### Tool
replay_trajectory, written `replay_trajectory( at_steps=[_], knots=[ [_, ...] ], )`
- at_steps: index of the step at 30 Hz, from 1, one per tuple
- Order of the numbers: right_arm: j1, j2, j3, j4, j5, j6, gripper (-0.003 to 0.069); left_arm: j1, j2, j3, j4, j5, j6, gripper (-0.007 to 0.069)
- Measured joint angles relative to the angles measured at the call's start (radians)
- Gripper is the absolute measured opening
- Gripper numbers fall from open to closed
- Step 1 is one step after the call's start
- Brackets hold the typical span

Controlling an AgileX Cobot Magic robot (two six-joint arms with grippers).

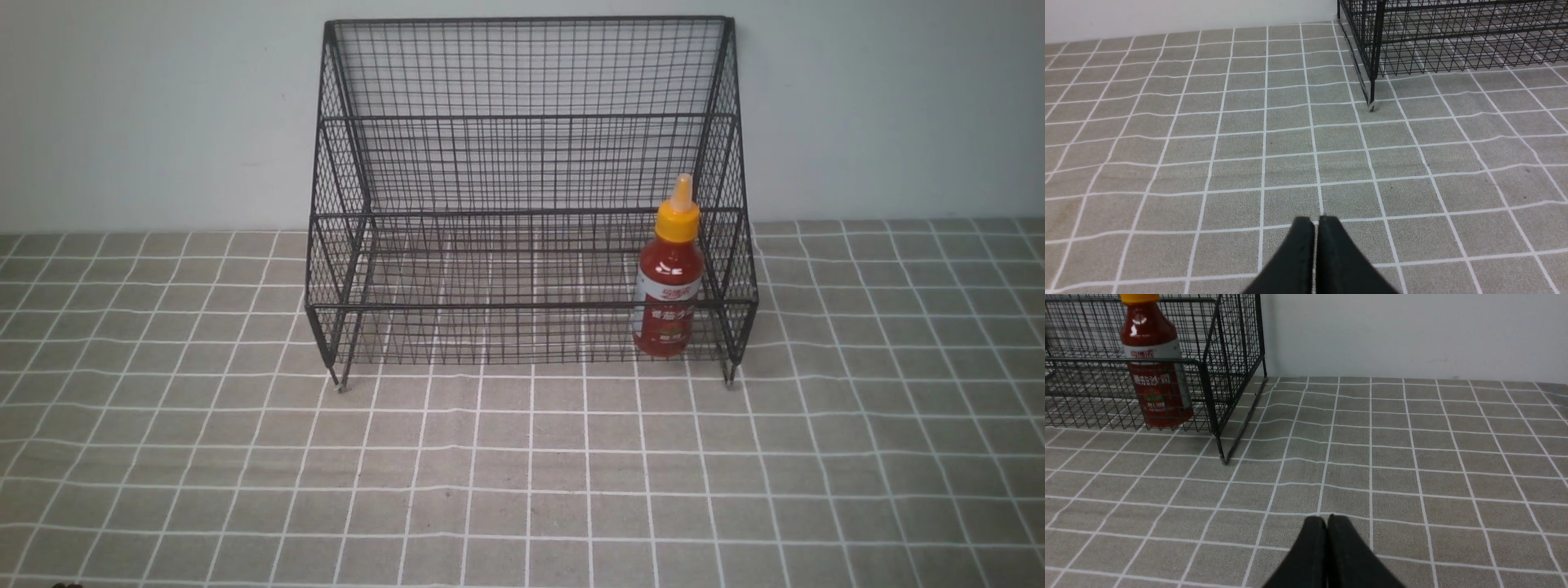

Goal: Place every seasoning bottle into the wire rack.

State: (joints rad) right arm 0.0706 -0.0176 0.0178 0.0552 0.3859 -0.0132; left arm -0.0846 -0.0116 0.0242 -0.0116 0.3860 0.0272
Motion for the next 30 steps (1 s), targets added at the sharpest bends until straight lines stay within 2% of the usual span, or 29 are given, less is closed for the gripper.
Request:
replay_trajectory(
  at_steps=[30],
  knots=[
    [-0.001, 0.0, 0.0, 0.002, 0.0, -0.018, -0.001, 0.0, 0.0, 0.0, 0.0, 0.0, 0.0, -0.0007]
  ],
)
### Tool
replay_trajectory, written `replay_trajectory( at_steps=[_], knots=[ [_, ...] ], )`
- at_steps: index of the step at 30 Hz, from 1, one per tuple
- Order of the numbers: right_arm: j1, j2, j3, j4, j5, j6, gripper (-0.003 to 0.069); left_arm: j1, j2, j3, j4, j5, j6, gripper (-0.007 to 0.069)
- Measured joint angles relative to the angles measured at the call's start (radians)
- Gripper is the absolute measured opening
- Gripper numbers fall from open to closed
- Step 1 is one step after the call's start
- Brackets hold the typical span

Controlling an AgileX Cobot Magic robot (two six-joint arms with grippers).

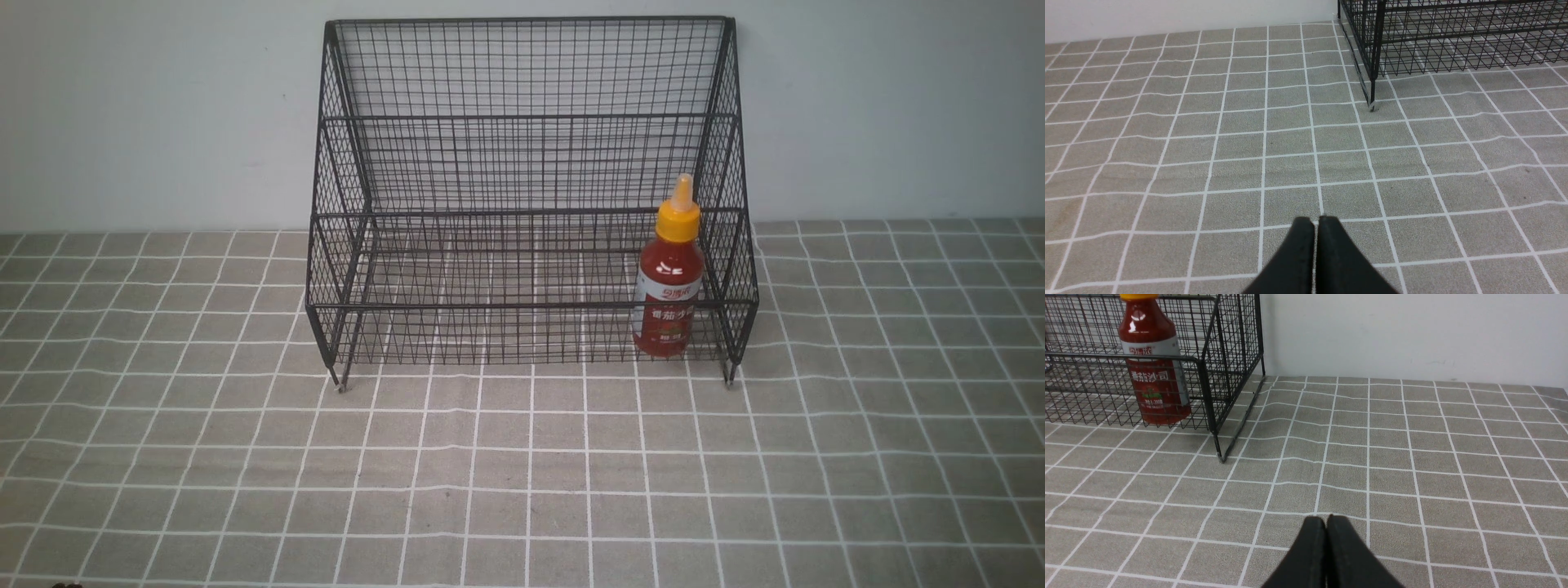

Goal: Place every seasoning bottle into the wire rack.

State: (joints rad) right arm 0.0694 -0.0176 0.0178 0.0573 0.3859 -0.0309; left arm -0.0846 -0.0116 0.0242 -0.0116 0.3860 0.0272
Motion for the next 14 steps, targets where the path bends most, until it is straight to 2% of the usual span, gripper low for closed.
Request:
replay_trajectory(
  at_steps=[14],
  knots=[
    [0.0, 0.0, 0.0, 0.0, 0.0, -0.011, -0.001, 0.0, 0.0, 0.0, 0.0, 0.0, 0.0, -0.0007]
  ],
)
